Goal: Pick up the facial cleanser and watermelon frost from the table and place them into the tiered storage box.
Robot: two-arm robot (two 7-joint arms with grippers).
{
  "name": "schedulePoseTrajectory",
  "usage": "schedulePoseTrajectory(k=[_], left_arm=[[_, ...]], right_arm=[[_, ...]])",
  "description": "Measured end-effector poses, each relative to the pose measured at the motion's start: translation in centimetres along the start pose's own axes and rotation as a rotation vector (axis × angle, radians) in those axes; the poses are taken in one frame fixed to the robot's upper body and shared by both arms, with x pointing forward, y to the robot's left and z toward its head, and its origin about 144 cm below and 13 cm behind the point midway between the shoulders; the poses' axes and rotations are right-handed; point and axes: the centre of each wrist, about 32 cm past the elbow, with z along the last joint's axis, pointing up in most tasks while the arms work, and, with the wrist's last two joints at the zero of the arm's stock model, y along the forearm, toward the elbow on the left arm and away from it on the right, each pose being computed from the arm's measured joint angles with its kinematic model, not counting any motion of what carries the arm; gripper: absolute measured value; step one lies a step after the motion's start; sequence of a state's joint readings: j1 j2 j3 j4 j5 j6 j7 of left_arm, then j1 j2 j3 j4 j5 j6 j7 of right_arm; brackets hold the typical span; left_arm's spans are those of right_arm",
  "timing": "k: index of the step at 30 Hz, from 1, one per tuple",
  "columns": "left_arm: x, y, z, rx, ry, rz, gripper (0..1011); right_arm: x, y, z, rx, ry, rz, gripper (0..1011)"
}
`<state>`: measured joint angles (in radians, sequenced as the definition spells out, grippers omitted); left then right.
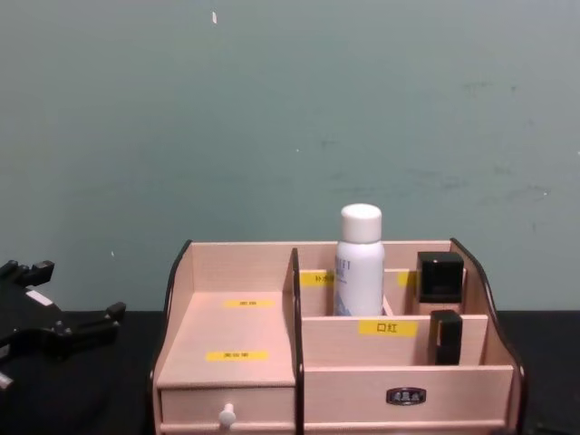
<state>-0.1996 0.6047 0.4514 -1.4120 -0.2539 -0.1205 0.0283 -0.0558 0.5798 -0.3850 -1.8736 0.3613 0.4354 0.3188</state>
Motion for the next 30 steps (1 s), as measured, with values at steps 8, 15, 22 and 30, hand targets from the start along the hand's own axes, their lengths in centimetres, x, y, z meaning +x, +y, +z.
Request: schedulePoseTrajectory(k=[8, 15, 22, 30], left_arm=[[0.0, 0.0, 0.0, 0.0, 0.0, 0.0, 1001], [0.0, 0.0, 0.0, 0.0, 0.0, 0.0, 1001], [0.0, 0.0, 0.0, 0.0, 0.0, 0.0, 1001], [0.0, 0.0, 0.0, 0.0, 0.0, 0.0, 1001]], right_arm=[[0.1, 1.3, -0.3, -0.012, -0.002, 0.0, 1002], [0.1, 2.5, -0.1, -0.009, -0.015, 0.012, 1003], [0.2, 3.4, 0.1, -0.005, -0.03, 0.019, 1002], [0.3, 4.1, 0.0, -0.008, -0.031, 0.024, 1002]])
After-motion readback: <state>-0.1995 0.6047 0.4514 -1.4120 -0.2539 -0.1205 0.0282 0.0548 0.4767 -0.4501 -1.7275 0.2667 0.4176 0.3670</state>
